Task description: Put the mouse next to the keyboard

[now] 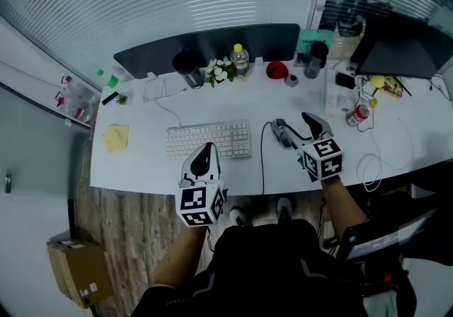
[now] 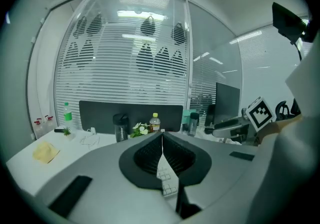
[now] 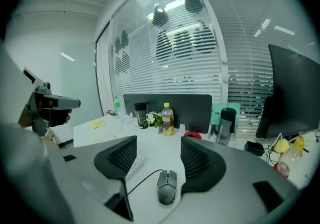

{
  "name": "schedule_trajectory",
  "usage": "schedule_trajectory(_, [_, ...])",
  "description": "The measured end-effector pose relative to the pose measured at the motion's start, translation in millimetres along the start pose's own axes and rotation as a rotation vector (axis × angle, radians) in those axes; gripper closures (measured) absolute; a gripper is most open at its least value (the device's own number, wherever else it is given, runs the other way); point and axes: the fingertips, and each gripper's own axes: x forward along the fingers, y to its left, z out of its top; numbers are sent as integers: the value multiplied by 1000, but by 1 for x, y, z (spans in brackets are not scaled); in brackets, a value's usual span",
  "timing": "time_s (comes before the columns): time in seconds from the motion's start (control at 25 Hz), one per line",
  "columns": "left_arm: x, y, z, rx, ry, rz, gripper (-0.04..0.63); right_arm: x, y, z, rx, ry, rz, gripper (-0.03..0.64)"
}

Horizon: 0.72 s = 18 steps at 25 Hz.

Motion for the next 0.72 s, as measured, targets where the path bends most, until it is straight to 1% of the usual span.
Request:
schedule_trajectory(0.2, [-10, -4, 32, -11, -119, -16, 565, -43, 9, 45, -2, -87, 3, 354])
schedule_trajectory(0.36, [-17, -11, 49, -17, -145, -51, 566, -78, 13, 72, -6, -147, -10, 362])
schedule_trajectory(0.6, [-30, -34, 82, -15, -228, -161, 566, -121, 19, 108, 2, -235, -21, 386])
schedule_trajectory(0.72, [-35, -42, 95, -7, -237, -180, 566, -140, 21, 124, 5, -279, -28, 403])
